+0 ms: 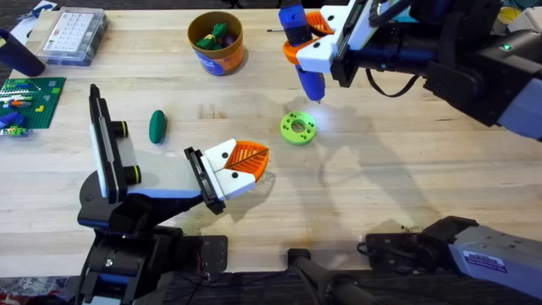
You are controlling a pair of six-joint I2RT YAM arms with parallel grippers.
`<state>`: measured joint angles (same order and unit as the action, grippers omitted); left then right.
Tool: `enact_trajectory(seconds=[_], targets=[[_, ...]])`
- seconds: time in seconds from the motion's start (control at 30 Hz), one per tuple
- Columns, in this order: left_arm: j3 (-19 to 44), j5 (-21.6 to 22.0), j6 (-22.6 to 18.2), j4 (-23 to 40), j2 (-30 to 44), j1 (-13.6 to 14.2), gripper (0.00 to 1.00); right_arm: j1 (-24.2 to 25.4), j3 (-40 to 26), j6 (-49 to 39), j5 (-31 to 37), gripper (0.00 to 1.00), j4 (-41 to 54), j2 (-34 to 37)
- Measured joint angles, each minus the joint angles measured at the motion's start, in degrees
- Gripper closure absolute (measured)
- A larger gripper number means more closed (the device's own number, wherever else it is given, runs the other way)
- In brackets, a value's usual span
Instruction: Pick up the gripper from the table and insert it into the empty holder that is missing its gripper. Then pick up a screw, insert it into the mounting hole, and use the screwdriver to tighten it. Finally, clean up the table by picking up the vegetable and placing it into the bucket.
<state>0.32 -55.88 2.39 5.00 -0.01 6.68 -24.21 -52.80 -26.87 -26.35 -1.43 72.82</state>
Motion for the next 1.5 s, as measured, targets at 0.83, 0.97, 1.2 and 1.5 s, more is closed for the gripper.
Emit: enact_trajectory(seconds=[0.83,0.97,1.2,1.5], targets=[[0.0,0.0,0.0,0.0,0.0,0.0,0.988,1.9,0.5,-19.2,5.2,0.901,1.5,9.1],[0.0,0.1,0.0,0.0,0.0,0.0,0.987,3.2,0.6,-26.9,9.9,0.901,-3.5,15.1],[0.0,0.4,0.0,-0.1,0.0,0.0,0.987,6.2,-3.5,-40.1,15.7,0.901,-8.6,27.6],[0.0,0.6,0.0,-0.1,0.0,0.0,0.987,9.0,-16.2,-55.9,21.4,0.902,-10.1,43.7]])
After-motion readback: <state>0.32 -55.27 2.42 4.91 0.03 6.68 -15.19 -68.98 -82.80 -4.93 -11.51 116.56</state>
